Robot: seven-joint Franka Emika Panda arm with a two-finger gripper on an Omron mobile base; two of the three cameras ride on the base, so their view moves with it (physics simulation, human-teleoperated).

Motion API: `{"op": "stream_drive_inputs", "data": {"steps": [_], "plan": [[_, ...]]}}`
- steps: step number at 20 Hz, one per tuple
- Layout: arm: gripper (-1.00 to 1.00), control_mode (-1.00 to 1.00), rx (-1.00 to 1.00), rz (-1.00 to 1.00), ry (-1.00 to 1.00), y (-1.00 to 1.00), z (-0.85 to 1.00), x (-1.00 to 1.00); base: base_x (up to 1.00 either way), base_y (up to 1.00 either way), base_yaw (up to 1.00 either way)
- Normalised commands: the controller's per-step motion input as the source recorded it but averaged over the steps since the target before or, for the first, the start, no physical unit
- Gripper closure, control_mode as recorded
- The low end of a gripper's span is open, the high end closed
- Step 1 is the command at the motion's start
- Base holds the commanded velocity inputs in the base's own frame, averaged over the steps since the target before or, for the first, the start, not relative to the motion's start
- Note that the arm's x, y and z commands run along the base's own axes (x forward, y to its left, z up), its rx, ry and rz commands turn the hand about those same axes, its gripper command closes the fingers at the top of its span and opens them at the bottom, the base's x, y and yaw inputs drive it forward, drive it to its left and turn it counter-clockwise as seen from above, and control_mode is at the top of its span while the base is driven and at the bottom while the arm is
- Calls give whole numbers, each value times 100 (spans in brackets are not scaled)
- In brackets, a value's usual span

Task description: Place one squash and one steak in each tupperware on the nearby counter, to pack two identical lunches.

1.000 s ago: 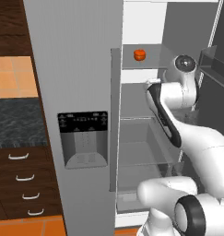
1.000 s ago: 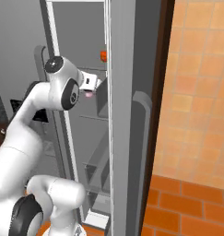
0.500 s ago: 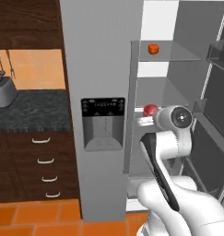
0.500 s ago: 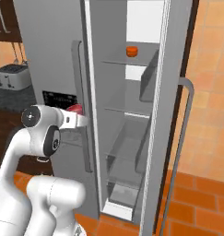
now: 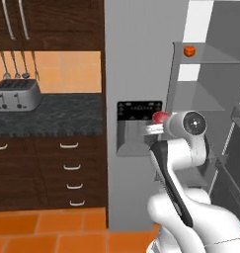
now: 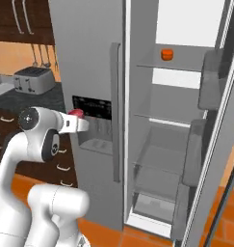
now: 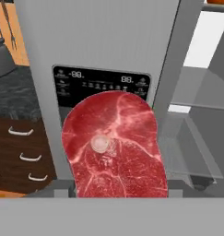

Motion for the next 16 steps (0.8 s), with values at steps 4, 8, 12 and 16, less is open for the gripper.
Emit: {"op": "stream_drive_inputs", "data": {"steps": [4, 8, 12, 16], "plan": [[100, 100, 0, 0, 0, 0, 0, 0, 51, 100, 3], [100, 100, 0, 0, 0, 0, 0, 0, 50, 100, 13], [100, 100, 0, 0, 0, 0, 0, 0, 67, 100, 19], [100, 100, 0, 0, 0, 0, 0, 0, 92, 100, 15]]}}
